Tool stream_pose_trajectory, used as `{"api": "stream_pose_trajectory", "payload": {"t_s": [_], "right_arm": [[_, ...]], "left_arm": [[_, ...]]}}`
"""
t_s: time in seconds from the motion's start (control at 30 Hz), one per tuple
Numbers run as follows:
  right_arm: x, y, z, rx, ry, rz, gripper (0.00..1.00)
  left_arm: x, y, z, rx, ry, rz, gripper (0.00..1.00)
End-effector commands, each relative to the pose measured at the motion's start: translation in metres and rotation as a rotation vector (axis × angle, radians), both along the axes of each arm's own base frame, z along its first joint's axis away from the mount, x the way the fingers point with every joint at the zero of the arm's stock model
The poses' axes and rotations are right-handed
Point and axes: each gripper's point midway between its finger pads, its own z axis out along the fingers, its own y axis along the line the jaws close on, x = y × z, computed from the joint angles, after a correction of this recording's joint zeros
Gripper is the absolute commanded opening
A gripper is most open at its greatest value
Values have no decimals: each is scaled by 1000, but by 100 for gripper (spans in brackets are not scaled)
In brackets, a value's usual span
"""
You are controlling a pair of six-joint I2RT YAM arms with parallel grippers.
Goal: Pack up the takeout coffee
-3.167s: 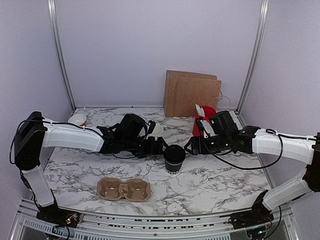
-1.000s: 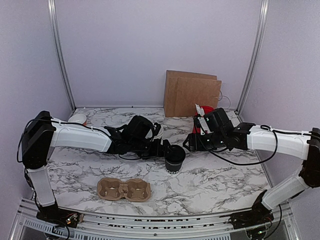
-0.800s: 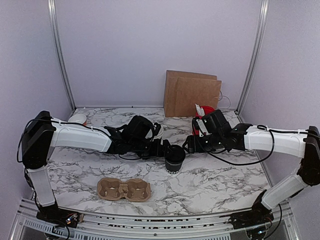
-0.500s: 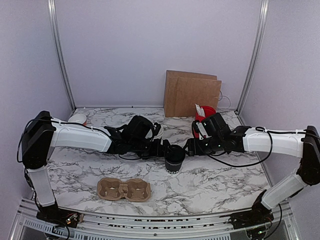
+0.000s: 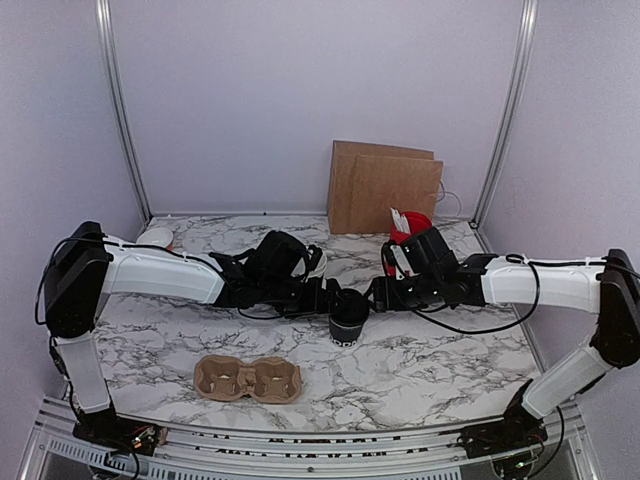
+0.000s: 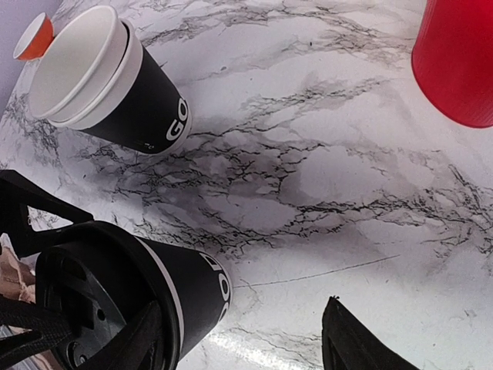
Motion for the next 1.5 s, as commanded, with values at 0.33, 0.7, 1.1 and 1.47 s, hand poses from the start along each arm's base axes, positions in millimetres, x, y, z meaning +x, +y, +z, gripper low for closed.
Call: {"api": "stream_pose_trajectory", "payload": {"t_s": [0.33,0.7,1.1,1.47], "right_arm": [[-24,-19,-25,-190,91,-3,67],[-21,-8,3,-135,43,13,67],[-58,6,2,-80,82,42,67],[-39,-2,39,-30,-5,-15,68]], "left_arm": [[-3,12,-24,102,14,9,92],[6,17,-3,116,-54,30,92],[14,18,-3,139,-58,36,92],[11,20,-12,156,-44,23,92]]}}
